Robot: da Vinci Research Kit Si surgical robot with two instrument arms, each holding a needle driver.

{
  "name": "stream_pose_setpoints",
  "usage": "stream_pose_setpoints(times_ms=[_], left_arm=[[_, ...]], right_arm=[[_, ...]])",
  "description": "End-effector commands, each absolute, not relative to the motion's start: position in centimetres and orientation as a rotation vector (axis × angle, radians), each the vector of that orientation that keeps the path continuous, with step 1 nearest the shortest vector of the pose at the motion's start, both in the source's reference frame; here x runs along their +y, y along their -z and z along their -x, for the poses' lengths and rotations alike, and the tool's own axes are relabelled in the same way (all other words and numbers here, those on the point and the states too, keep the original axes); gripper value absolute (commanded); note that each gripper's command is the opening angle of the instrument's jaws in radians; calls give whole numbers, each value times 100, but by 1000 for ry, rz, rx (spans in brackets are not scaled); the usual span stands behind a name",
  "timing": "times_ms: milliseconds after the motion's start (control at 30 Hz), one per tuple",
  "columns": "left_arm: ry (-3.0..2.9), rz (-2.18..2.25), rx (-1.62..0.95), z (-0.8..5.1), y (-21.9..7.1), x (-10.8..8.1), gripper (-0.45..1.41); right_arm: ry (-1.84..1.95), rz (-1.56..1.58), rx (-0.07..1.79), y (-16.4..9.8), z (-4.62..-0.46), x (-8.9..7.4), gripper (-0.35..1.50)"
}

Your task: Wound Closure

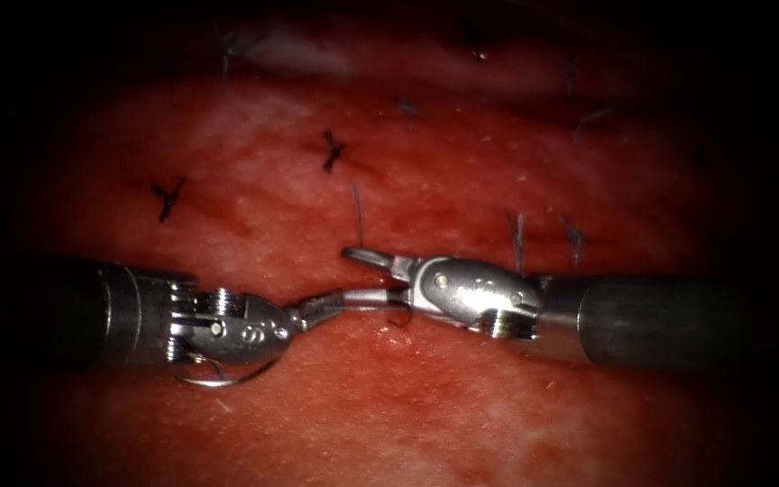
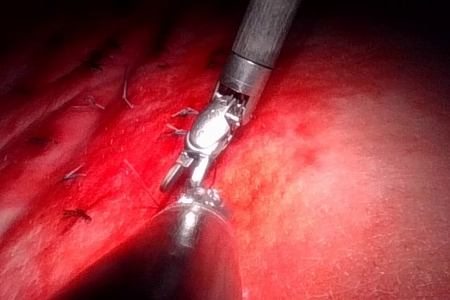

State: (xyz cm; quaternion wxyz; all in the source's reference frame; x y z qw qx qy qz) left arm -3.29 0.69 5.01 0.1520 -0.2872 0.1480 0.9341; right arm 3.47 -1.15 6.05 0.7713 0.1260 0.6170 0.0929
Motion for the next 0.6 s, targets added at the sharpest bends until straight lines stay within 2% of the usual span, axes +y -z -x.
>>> stream_pose_setpoints(times_ms=[33, 600], left_arm=[[-2690, 826, 428, 335, -510, 72, -45], [-2841, 730, 405, 322, -562, 109, -45]], right_arm=[[-192, -279, 1340, -611, -357, -118, 32], [-118, -351, 1381, -612, -360, -133, 34]])
